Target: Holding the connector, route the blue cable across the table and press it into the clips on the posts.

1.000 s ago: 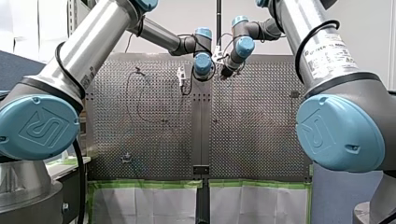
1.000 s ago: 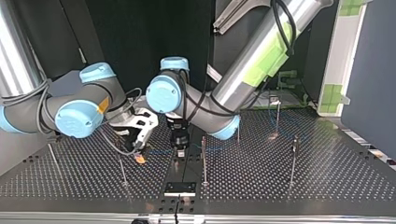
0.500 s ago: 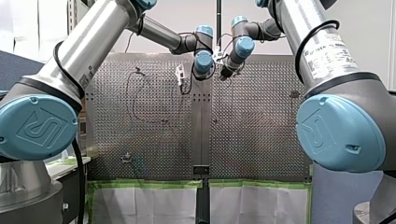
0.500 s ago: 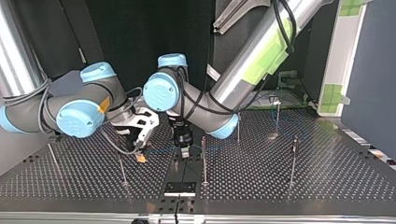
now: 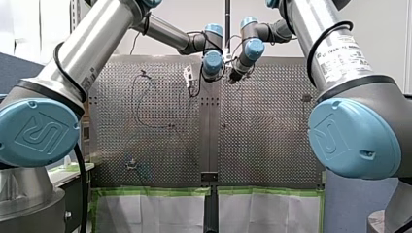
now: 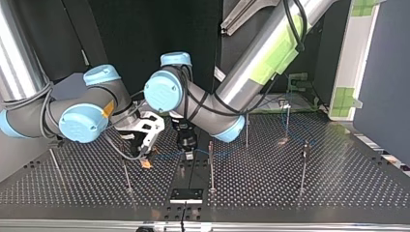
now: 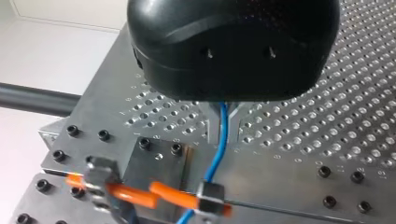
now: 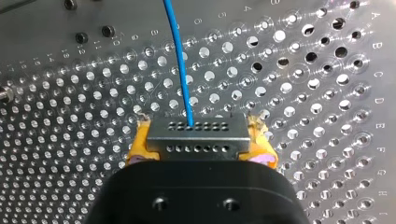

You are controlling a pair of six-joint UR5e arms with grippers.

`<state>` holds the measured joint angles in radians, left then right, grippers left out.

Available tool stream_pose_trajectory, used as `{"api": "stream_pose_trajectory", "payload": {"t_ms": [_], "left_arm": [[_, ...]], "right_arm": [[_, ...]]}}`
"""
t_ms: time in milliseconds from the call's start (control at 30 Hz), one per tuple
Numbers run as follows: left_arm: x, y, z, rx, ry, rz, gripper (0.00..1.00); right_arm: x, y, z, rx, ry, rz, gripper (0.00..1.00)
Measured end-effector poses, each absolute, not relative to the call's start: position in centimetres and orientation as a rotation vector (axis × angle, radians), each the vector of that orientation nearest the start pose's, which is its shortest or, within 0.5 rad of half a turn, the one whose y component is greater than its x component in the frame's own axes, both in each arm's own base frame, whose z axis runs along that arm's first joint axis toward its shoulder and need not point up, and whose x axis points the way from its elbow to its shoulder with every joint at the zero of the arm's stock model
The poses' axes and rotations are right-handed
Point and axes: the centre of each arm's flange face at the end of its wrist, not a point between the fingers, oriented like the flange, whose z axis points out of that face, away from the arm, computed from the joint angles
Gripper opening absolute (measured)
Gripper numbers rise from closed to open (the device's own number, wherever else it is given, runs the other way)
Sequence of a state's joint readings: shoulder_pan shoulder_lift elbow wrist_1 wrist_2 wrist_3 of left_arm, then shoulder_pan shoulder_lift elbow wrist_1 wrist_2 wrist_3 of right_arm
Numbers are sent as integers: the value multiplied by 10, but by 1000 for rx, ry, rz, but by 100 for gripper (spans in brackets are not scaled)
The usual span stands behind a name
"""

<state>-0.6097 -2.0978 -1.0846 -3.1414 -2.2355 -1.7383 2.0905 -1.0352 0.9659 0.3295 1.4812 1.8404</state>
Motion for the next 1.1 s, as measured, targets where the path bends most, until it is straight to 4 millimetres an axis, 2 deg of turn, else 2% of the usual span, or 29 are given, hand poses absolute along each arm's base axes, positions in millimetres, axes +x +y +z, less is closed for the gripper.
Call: {"api": "stream_pose_trajectory", "payload": {"t_ms": [233, 433, 800, 1100], "left_arm": [[511, -447, 410, -185, 1595, -36, 1], [505, -449, 398, -181, 1608, -18, 1], [488, -461, 364, -143, 1615, -36, 1], [484, -456, 332, -159, 1614, -47, 1]], "right_arm": [[461, -518, 433, -2323, 1679, -2080, 0], [462, -514, 431, -2336, 1675, -2057, 0], [469, -491, 399, -2424, 1662, -1899, 0], [463, -473, 381, -2451, 1672, -1815, 0]]}}
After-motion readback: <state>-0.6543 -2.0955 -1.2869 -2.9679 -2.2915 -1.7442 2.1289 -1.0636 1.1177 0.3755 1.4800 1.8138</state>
